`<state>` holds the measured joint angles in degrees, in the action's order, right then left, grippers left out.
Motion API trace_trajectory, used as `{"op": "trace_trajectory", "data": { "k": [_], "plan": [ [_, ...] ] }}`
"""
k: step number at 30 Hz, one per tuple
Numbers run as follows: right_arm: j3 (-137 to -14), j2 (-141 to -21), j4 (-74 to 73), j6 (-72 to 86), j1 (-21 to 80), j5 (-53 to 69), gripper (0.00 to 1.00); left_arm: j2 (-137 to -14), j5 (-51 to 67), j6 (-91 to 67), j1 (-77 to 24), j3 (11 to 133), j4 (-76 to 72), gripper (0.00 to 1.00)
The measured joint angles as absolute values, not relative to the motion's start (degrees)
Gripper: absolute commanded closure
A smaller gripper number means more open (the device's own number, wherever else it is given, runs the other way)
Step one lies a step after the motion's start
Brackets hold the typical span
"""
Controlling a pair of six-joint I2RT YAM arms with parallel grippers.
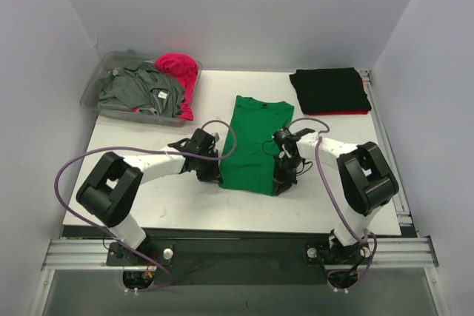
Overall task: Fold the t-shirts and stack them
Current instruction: Grab one side of the 2/3 rectangular tshirt with both arms, then fold the long partially folded tshirt into a neat square
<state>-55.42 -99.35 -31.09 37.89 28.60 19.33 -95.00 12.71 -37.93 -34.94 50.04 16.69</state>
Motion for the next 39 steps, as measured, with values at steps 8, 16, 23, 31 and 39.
{"op": "trace_trajectory", "data": {
  "k": [8, 16, 23, 31, 39],
  "plan": [
    [-49.19, -90.41, -33.87, 37.71, 29.06, 19.55, 0.95, -86.98, 9.65, -40.60, -41.56, 45.71, 22.59, 1.00],
    [-48.93, -85.76, -37.41, 38.09, 32.73, 19.92, 0.95, -77.62, 7.64, -44.86, -43.62, 43.94, 26.83, 1.00],
    [-48.47, -80.29, -41.19, 41.30, 38.22, 19.77, 0.95, -69.08, 6.85, -48.29, -46.09, 40.77, 31.07, 1.00],
    [-48.14, -72.53, -45.32, 47.03, 43.97, 19.31, 0.96, -60.20, 6.11, -50.98, -49.21, 40.12, 38.61, 1.00],
    [-50.74, -66.57, -50.13, 52.21, 47.42, 17.45, 0.96, -55.07, 6.26, -52.82, -50.59, 43.53, 45.65, 1.00]
  ]
}}
